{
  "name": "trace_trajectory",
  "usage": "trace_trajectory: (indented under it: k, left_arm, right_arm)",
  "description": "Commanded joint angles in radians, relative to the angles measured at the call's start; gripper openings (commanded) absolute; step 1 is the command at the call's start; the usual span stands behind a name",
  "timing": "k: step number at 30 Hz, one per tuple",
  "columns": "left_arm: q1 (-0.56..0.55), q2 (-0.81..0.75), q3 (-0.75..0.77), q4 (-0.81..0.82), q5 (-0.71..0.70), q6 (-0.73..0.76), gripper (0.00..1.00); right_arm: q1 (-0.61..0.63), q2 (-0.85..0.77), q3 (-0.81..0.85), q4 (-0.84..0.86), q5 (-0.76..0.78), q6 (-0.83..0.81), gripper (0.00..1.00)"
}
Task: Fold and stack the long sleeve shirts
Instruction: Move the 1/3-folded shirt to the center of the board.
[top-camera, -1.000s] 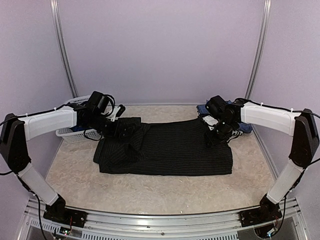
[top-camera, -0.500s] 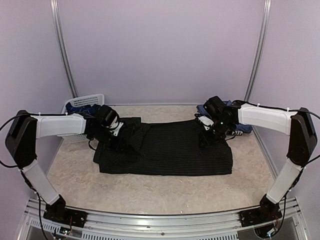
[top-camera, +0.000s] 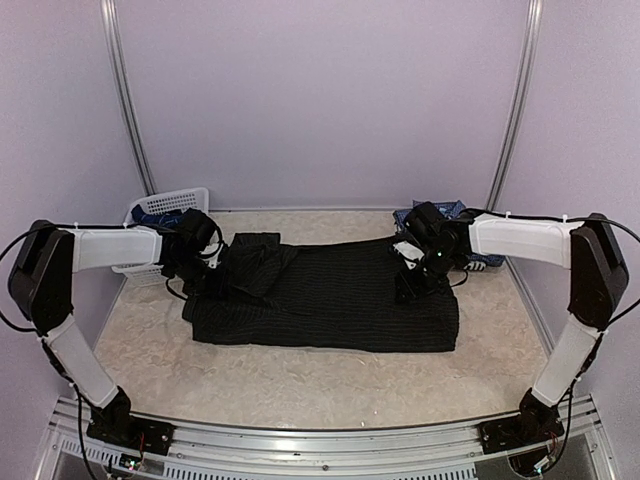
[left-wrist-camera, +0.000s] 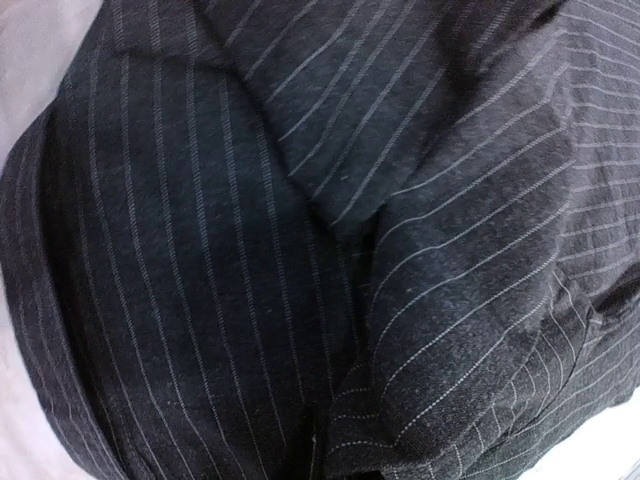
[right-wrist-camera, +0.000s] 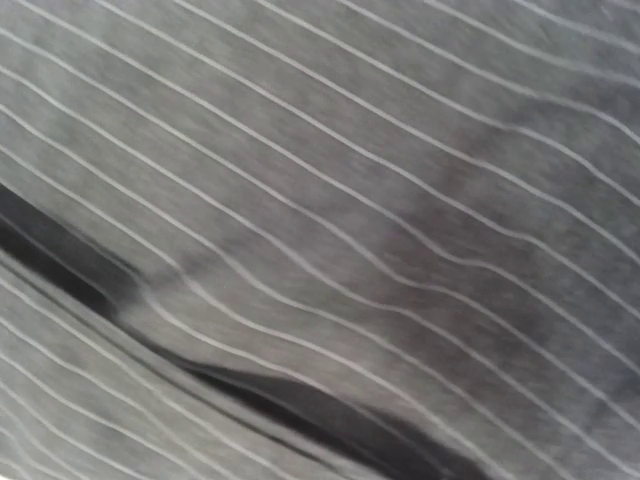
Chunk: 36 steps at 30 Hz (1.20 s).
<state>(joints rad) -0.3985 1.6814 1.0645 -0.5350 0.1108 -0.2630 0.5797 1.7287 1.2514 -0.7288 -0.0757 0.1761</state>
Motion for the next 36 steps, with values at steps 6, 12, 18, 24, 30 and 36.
trace_trajectory:
  k: [6,12,18,24,30,36]
  left_arm:
    - [0.014,0.027,-0.041,0.003,-0.138,-0.096,0.35]
    - [-0.015,-0.041,0.002,0.009,-0.034,-0.045,0.47]
    - [-0.047,-0.13,0.082,0.002,0.108,0.032,0.73]
    - [-0.058,-0.042,0.195,-0.027,0.096,0.058,0.77]
    - [-0.102,0.104,0.314,-0.001,0.007,0.05,0.69]
    - [-0.157,0.266,0.424,-0.037,-0.146,0.043,0.62]
  right_arm:
    - [0.006,0.032,-0.038,0.019,-0.008,-0.004,0.47]
    - [0.007,0.037,-0.034,0.019,-0.013,-0.009,0.47]
    - [0.005,0.046,-0.033,0.03,-0.023,-0.013,0.46]
    - [0.007,0.036,-0.053,0.039,-0.025,-0.012,0.46]
    - [0.007,0.022,-0.07,0.047,-0.027,-0.006,0.45]
    - [0.007,0.018,-0.085,0.051,-0.026,-0.004,0.45]
